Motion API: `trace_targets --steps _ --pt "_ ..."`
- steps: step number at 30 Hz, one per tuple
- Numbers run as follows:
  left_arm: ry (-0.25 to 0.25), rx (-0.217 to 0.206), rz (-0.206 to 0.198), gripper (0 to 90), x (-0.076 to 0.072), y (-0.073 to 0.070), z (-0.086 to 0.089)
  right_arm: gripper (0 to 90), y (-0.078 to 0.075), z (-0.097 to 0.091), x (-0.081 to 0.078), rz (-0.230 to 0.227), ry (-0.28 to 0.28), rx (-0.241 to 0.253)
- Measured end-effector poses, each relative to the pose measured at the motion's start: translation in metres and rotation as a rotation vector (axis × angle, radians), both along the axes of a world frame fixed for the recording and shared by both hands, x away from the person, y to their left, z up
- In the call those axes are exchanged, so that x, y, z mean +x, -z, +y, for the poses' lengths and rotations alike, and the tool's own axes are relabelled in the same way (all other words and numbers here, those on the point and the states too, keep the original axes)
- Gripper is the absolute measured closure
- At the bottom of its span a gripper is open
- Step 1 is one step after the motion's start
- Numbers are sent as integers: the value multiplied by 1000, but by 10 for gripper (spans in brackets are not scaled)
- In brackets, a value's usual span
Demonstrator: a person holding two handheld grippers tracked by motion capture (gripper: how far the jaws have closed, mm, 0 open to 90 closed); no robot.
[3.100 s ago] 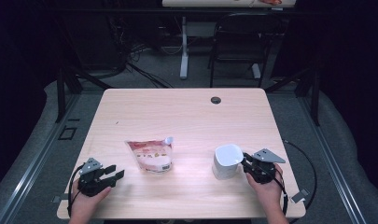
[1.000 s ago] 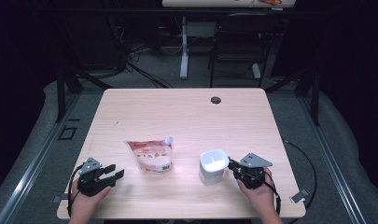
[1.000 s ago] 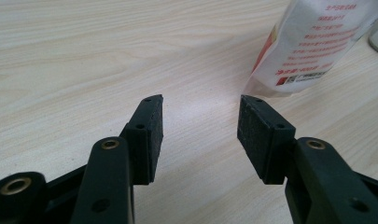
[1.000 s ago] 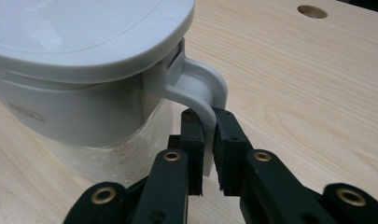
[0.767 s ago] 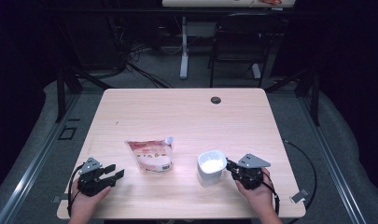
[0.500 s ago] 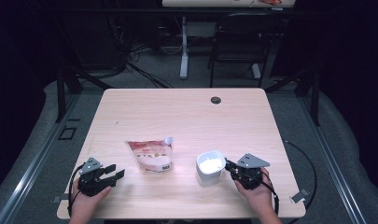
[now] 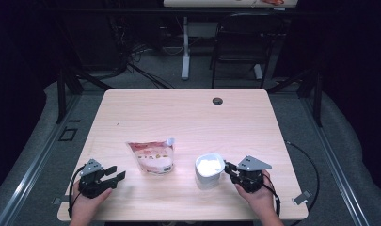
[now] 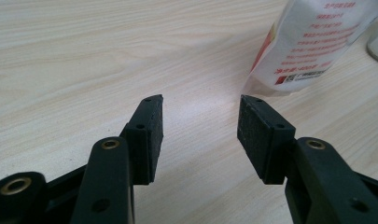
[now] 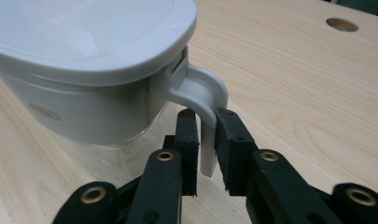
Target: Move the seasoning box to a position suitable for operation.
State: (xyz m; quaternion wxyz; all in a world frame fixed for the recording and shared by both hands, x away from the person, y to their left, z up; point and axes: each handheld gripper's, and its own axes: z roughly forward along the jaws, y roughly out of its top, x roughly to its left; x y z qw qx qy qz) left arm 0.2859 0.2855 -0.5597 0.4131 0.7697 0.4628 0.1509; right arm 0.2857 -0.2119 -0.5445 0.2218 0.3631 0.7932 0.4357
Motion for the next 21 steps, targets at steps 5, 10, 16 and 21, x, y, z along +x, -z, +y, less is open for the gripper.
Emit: trace_targets --steps 5,10,16,21 --pt "-11 -7 -4 509 -1 0 1 748 -8 -7 -9 7 -6 34" --pt "-4 -5 -5 514 -1 -1 0 766 -17 -10 -15 -17 18 46" --pt "9 -5 -9 527 -3 -3 -3 816 -22 -10 -15 -25 45 58" --pt "20 -21 -26 571 -10 -9 -5 863 -30 -12 -12 -17 79 72"
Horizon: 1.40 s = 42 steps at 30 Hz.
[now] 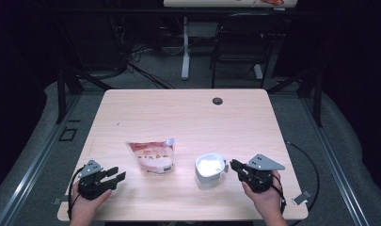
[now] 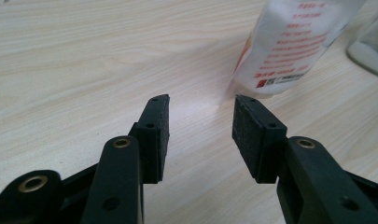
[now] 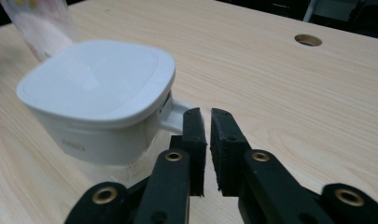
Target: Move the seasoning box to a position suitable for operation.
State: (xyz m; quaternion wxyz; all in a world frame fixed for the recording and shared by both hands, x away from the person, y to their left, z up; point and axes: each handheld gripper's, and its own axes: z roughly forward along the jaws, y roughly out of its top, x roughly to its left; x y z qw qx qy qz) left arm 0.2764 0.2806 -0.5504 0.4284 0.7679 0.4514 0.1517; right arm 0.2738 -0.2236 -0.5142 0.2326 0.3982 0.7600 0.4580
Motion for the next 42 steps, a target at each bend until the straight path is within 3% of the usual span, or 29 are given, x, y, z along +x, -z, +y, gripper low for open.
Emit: trace_targets --steps 3,6,10,16,20,26,29,34,42 --pt "5 -2 -5 600 -2 -2 -1 900 -10 -2 1 -10 14 29" --pt "15 6 0 619 -3 -3 -3 900 -21 -1 2 -9 18 10" --pt "27 12 -5 631 -4 -4 -6 900 -35 4 11 38 -14 2" --pt "42 12 -11 650 -6 -6 -12 900 -49 17 22 80 -48 -47" --pt "57 22 -12 651 -8 -7 -15 900 -49 26 25 103 -63 -101" --pt "74 31 -21 652 -11 -9 -20 900 -42 33 25 138 -94 -85" --pt "75 29 -18 650 -13 -11 -24 900 -38 36 25 135 -94 -103" --pt "108 32 -27 650 -18 -16 -36 900 -38 37 25 131 -95 -98" --pt "184 52 -33 705 -22 -21 -63 900 -35 32 29 145 -100 -45"
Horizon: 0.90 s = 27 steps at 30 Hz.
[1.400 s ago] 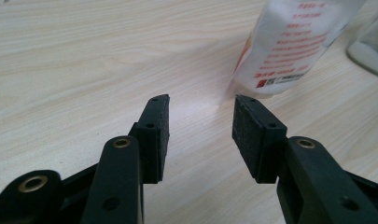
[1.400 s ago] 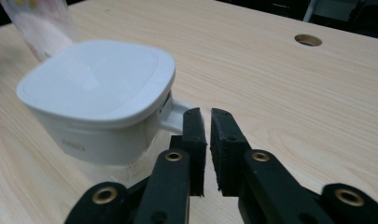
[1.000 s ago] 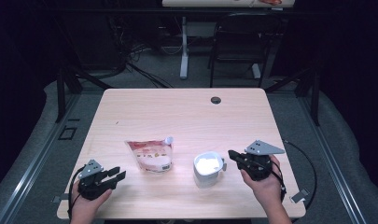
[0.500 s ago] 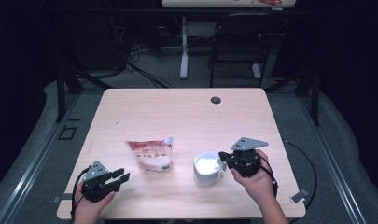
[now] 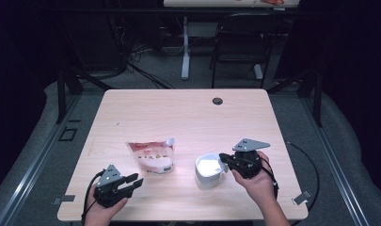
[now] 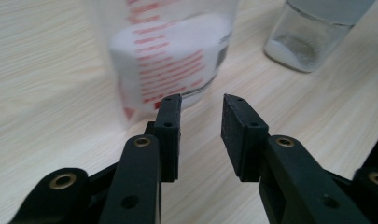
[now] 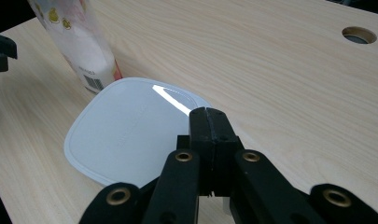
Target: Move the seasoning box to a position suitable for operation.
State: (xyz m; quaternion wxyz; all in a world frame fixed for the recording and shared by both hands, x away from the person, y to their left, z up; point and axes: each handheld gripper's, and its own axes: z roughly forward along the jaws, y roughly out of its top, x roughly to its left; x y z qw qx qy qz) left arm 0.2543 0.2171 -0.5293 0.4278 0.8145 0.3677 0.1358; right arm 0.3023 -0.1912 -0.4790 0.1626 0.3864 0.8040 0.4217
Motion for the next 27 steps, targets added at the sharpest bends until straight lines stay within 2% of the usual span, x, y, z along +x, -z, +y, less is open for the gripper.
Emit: trace_targets --steps 5,15,21,22,27 --pt "51 9 -4 747 -1 -4 -22 900 0 -1 0 2 0 3" --pt "140 8 10 900 9 -17 -73 900 1 -1 0 -6 3 4" --pt "178 -1 22 900 16 -21 -96 900 1 -1 -1 -6 4 5" --pt "194 10 29 900 17 -22 -100 900 1 -2 0 -6 3 6" --pt "210 2 32 900 20 -25 -111 900 1 -1 -2 -14 8 5"
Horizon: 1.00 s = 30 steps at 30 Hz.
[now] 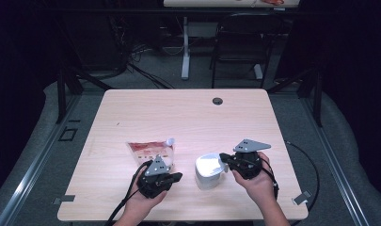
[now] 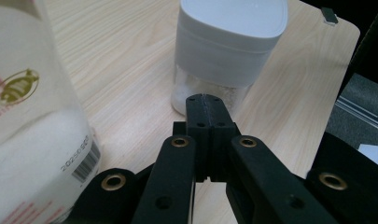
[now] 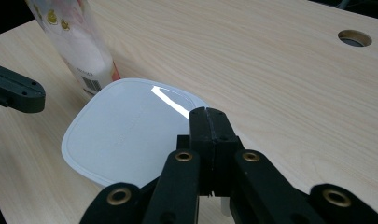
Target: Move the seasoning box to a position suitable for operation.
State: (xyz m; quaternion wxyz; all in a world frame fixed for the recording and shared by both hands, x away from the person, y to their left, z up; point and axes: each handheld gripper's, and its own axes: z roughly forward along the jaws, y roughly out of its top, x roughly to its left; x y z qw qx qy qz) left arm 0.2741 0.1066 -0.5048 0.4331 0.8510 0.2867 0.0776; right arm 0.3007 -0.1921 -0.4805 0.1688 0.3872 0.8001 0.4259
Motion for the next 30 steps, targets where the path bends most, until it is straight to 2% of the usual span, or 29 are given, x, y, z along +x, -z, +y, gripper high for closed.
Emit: trace_targets --steps 17,30 --pt "45 11 2 900 7 0 -27 900 0 -2 0 2 0 6" --pt "51 15 9 900 11 1 -35 900 2 -5 1 7 17 -4"
